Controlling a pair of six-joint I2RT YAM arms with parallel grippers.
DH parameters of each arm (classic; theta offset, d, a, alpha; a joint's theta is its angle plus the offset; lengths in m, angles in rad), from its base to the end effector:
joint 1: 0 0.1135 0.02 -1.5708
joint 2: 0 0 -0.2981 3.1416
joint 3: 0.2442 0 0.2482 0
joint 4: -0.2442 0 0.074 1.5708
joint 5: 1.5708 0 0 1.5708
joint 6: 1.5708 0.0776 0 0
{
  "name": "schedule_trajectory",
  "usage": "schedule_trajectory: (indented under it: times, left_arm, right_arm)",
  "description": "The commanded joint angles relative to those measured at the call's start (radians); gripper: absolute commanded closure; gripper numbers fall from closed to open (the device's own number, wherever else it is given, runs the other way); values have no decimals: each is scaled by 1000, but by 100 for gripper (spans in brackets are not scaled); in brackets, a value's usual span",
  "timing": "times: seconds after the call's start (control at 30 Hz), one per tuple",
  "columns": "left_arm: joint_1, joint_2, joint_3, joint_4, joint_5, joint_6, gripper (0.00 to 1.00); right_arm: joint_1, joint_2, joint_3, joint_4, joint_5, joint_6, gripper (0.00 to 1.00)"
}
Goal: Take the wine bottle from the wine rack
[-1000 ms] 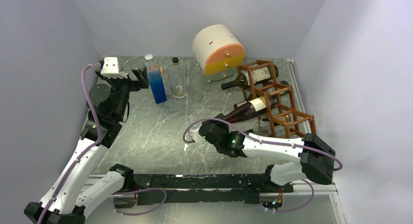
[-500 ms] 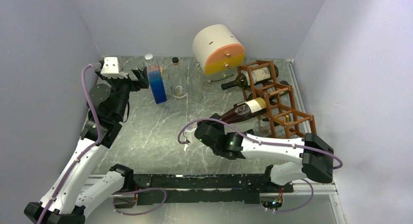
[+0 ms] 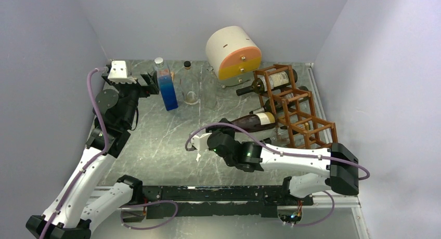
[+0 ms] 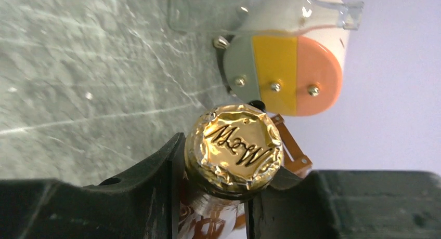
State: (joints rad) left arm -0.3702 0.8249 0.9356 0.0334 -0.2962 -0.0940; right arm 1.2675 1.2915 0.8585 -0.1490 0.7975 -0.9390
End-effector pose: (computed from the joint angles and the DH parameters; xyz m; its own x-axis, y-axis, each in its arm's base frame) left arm 0.1920 -0.0502 0.4400 0.1261 -0.1452 -0.9813 0.0890 0.9869 -0.1346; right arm 0.1392 0.2589 0.2830 0.2969 -0.9386 -0.1759 -0.4207 0.0368 -0.9064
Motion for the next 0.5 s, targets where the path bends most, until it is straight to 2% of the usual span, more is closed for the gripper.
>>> schedule_trajectory:
  times: [0.0,0.2,0.47]
  left_arm:
    - [-3,1,11,23,-1,-7,6]
    - [-4,1,13,22,4,-9,6]
    - [-4,3,13,20,0,-8,6]
  right_arm:
    - [6,-8,47,97,78,-119,100]
    - [-5,-28,130,75,75,-48,100]
    - [-43,-111,257,29,-73,150,100]
